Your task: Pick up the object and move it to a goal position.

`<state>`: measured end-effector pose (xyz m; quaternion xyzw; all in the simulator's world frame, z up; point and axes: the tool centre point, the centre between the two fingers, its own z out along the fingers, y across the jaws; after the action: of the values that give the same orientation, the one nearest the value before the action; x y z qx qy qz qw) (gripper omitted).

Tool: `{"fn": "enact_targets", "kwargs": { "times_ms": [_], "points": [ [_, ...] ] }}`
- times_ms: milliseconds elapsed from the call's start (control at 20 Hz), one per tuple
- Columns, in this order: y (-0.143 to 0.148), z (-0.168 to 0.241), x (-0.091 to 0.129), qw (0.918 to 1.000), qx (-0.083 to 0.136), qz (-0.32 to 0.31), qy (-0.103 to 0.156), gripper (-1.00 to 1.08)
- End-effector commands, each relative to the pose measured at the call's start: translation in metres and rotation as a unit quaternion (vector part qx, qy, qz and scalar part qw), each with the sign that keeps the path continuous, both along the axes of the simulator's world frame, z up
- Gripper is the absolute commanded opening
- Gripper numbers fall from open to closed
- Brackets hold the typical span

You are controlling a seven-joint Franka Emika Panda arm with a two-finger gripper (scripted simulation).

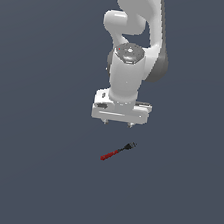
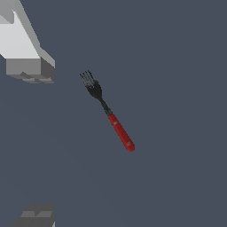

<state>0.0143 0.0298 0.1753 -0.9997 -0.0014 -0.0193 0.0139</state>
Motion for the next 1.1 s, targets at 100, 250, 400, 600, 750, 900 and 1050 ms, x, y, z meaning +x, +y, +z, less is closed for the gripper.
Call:
{"fn": "enact_targets", "kwargs": {
  "times_ms": [100,250,400,600,750,900,1050],
  "points": [
    [0.002,-0.005,0.003,0.9997,0.002,-0.024,0.002,1.0],
    [0.003,-0.011,0.005,0.9988,0.003,-0.049,0.004,1.0],
    [0.005,-0.017,0.008,0.9969,0.004,-0.079,0.006,1.0],
    [0.008,-0.028,0.013,0.9917,0.006,-0.128,0.01,1.0],
    [0.01,-0.037,0.017,0.9858,0.006,-0.168,0.013,1.0],
    [0.013,-0.046,0.02,0.9783,0.007,-0.207,0.015,1.0],
    [0.015,-0.056,0.023,0.9693,0.007,-0.245,0.018,1.0]
  ]
}}
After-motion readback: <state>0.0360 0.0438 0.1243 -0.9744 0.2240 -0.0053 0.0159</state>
